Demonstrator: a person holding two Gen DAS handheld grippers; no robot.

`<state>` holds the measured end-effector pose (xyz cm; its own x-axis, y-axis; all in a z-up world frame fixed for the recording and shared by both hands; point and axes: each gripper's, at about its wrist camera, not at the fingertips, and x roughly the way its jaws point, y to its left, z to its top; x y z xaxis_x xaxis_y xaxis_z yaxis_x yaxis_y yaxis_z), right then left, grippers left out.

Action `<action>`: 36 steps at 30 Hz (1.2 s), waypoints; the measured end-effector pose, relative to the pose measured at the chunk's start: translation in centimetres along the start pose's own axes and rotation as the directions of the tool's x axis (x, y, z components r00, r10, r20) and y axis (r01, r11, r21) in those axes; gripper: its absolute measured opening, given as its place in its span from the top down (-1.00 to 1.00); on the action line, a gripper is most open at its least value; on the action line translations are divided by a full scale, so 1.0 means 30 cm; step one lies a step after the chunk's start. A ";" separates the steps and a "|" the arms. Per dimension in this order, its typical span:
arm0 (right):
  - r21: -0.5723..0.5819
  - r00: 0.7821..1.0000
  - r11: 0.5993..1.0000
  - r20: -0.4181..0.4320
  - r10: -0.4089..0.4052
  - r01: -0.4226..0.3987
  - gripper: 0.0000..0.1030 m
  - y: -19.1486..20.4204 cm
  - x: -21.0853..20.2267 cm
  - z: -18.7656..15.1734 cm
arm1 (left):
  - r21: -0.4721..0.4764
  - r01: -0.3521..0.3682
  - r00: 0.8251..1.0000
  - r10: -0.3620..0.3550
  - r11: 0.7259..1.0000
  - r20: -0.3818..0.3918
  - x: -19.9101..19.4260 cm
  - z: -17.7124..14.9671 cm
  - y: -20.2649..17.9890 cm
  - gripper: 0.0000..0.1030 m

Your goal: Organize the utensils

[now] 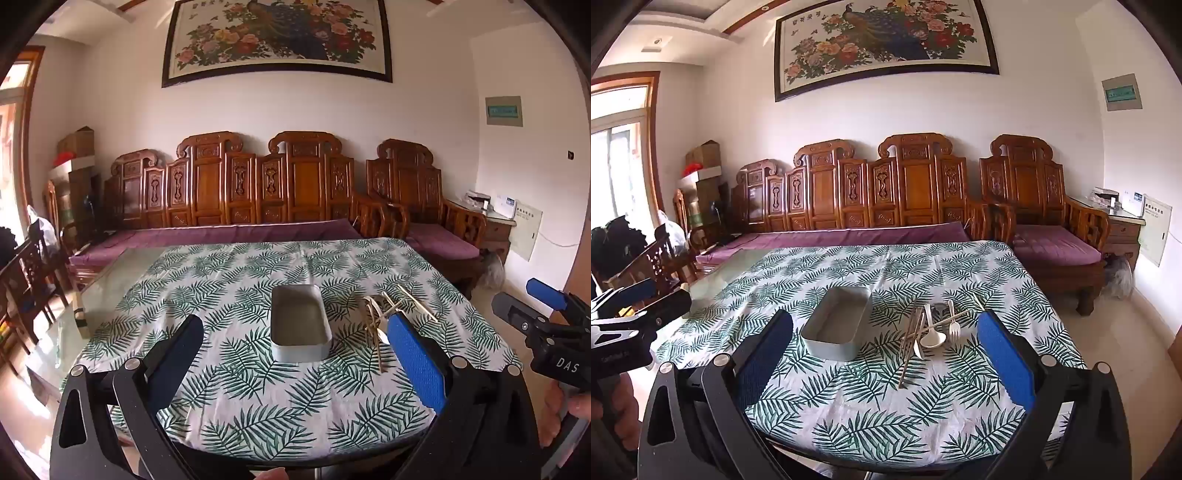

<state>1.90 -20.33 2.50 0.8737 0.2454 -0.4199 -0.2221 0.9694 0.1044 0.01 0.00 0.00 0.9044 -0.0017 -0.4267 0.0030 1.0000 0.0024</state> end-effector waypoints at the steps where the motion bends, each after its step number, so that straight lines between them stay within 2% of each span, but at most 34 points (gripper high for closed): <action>1: 0.002 1.000 1.000 0.002 0.001 -0.001 -0.95 0.000 0.000 0.000 | 0.000 -0.002 1.000 0.002 1.000 0.002 0.000 0.000 0.000 -0.88; 36: 0.004 1.000 1.000 0.001 0.003 -0.003 -0.95 0.000 0.000 0.011 | 0.007 -0.005 1.000 0.005 1.000 0.013 -0.026 0.023 -0.020 -0.88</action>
<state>2.05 -20.33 2.80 0.8735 0.2485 -0.4187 -0.2229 0.9686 0.1097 -0.39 -0.61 0.96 0.9099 0.0034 -0.4148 0.0015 0.9999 0.0114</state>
